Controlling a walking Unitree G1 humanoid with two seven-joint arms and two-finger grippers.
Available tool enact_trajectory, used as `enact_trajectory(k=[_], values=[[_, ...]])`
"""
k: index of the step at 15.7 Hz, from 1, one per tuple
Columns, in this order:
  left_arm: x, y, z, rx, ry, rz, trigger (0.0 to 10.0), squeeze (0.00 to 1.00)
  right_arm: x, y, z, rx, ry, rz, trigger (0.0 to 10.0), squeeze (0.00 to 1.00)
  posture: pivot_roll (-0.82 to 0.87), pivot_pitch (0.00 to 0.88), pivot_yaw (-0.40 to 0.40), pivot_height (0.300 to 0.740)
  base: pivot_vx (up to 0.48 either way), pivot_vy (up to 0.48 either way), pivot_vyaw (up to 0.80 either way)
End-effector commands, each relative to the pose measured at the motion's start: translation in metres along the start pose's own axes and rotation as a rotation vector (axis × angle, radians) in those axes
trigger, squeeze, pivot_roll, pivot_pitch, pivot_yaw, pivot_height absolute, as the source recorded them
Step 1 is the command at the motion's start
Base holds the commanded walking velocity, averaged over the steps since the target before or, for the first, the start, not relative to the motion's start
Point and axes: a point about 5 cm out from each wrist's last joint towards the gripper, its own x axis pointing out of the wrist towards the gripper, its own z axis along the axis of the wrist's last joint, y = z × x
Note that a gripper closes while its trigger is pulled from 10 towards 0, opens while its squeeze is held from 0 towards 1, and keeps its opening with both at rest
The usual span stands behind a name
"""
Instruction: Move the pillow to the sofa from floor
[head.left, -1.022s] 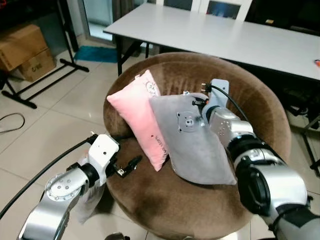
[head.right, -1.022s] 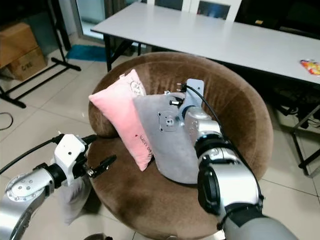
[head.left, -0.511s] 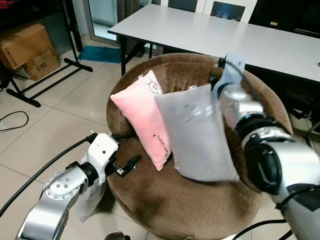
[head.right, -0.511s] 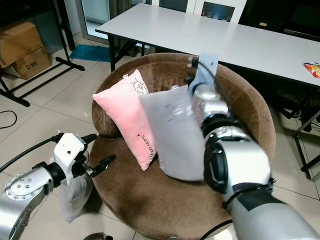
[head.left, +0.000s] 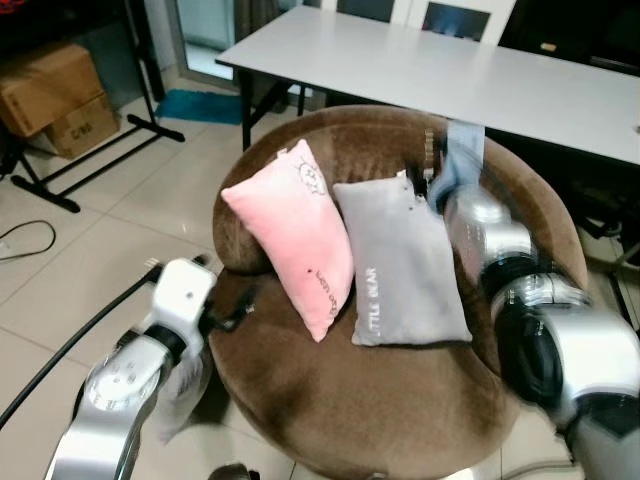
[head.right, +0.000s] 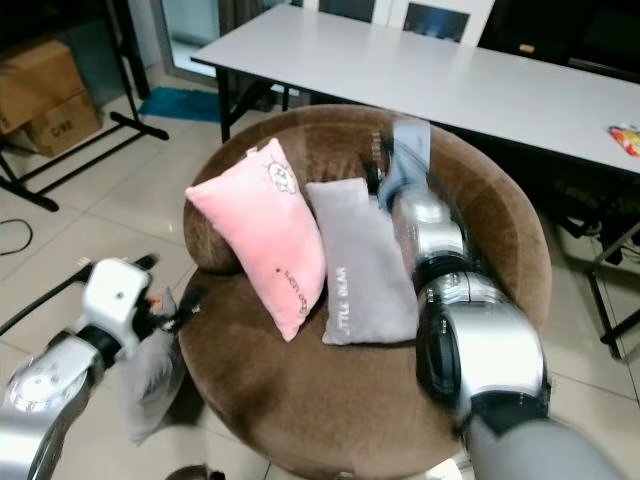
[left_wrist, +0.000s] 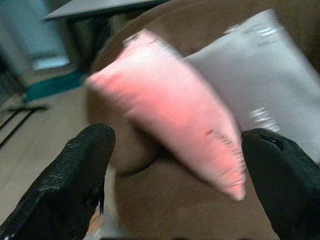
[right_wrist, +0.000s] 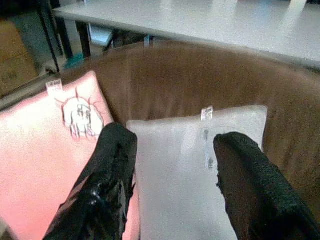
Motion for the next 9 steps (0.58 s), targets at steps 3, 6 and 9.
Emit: enact_trajectory(k=[3,6,9], values=[[-0.011,0.003,0.004,0.000,-0.022,0.134,10.0,0.00,-0.039,0.005,-0.037,0.048,0.009,0.007,10.0,0.00,-0.01,0.000,-0.113,0.740,0.000,0.000,0.00],[-0.018,0.004,0.007,-0.008,-0.031,0.186,10.0,0.00,-0.076,0.012,-0.059,0.043,0.028,-0.018,10.0,0.00,-0.01,0.000,-0.120,0.740,0.000,0.000,0.00],[-0.023,0.003,0.007,0.003,-0.031,0.196,10.0,0.00,-0.095,0.013,-0.075,0.036,0.065,-0.086,10.0,0.00,0.00,0.000,-0.124,0.740,0.000,0.000,0.00]])
